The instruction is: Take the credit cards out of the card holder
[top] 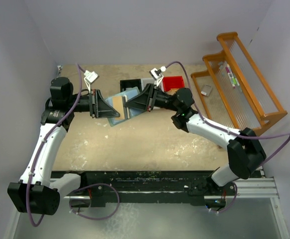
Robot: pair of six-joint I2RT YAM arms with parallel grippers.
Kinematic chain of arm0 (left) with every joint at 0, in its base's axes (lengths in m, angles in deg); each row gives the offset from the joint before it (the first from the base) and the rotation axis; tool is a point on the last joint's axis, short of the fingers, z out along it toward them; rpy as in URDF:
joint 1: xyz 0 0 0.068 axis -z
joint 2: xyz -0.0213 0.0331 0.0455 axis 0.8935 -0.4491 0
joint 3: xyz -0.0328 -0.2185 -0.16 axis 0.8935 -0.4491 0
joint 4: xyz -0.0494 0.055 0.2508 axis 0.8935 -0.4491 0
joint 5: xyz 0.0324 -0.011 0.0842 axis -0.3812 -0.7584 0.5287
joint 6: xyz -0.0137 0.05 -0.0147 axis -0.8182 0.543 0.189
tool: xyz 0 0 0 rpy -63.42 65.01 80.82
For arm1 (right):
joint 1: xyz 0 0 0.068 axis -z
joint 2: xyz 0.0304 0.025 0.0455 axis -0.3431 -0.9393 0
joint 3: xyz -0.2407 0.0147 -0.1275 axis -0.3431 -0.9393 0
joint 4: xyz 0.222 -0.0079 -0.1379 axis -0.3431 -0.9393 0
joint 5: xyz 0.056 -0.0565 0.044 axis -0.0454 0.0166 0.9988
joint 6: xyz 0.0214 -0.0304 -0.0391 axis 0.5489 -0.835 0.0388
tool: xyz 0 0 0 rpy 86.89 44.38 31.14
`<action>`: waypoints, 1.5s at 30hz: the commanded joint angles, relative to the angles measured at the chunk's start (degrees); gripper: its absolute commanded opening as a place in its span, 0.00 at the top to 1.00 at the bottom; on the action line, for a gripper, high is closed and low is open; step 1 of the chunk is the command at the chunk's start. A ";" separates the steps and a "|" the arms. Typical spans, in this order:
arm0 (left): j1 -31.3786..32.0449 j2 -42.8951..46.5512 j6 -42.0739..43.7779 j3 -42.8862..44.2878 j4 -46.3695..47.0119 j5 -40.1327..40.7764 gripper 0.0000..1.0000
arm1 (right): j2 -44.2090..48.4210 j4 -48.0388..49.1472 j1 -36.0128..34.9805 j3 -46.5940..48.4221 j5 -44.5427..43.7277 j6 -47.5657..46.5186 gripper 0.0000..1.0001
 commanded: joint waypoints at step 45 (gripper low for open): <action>0.17 -5.28 37.49 15.87 -33.05 7.22 0.88 | 5.08 -77.04 27.44 19.37 -27.13 -45.82 1.00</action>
